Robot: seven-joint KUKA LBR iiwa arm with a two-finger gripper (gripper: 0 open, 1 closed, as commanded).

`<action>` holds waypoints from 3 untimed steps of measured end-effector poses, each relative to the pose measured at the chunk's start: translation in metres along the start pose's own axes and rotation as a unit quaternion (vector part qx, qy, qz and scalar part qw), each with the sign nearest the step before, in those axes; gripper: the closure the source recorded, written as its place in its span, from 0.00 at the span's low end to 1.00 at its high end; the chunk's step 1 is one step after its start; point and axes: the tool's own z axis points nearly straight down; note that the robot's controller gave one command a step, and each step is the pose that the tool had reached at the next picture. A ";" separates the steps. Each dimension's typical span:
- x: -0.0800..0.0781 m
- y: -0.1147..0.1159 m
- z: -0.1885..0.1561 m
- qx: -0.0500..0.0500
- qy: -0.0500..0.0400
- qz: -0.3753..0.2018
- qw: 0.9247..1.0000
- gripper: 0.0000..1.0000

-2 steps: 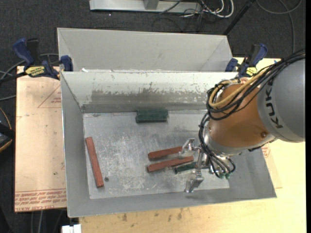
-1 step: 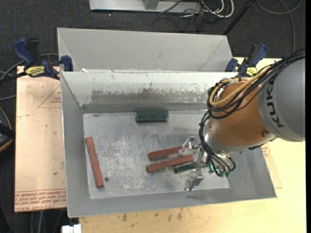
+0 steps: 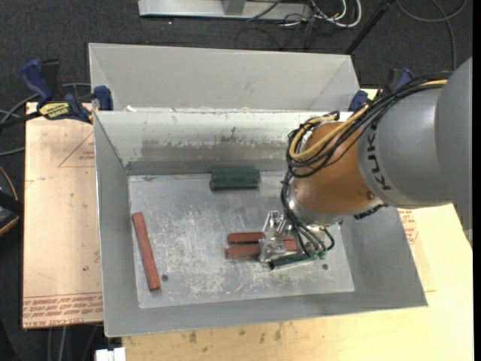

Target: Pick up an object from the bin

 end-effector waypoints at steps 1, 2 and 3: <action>0.003 0.001 0.001 -0.001 0.004 -0.001 1.000 0.00; -0.005 0.001 -0.005 -0.001 -0.007 0.000 1.000 1.00; -0.001 0.001 0.000 0.000 -0.001 0.000 1.000 1.00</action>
Offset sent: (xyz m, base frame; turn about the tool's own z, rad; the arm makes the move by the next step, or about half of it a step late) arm 0.0000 0.0000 0.0000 0.0000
